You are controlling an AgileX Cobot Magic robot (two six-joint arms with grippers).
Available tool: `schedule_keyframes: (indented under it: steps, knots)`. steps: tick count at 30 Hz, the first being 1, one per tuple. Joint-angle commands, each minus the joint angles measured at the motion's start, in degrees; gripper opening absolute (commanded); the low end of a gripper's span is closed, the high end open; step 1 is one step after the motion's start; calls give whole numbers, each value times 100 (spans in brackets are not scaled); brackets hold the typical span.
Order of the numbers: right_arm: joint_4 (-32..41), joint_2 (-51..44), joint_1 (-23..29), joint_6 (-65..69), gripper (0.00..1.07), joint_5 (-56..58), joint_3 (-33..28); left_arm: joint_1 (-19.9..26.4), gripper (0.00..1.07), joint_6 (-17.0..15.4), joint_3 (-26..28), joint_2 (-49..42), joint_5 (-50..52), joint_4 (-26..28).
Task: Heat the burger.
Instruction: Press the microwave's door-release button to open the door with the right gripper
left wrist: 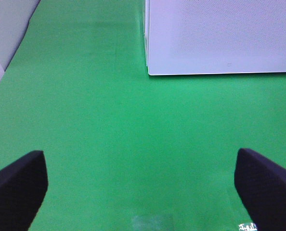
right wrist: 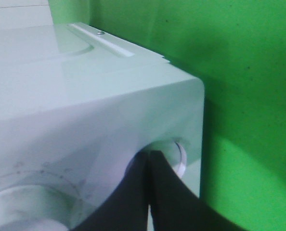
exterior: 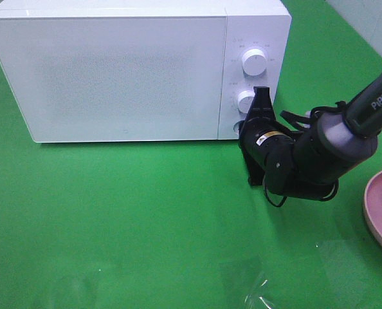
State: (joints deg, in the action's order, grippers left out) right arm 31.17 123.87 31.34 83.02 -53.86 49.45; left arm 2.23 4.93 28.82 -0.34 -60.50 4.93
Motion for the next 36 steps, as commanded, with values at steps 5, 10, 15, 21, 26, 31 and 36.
schedule_keyframes:
  steps: [5,10,15,21,26,31,36]
  knots:
    - [103,-29,-57,-378,0,-1192,138,6,98,6,-6,-109,86,40]
    - [92,-29,-57,-533,0,-1295,246,6,98,6,-6,-109,86,40]
    - [-97,115,-298,-521,0,-1484,539,6,98,6,-6,-109,86,40]
    - [-155,252,-390,-378,0,-1541,722,6,98,6,-6,-109,86,40]
    - [-166,241,-390,-292,0,-1478,722,6,98,6,-6,-109,86,40]
    - [-138,178,-390,-292,0,-1220,705,6,98,6,-6,-109,86,40]
    - [-63,11,-372,-218,0,-796,516,6,98,6,-6,-109,86,40]
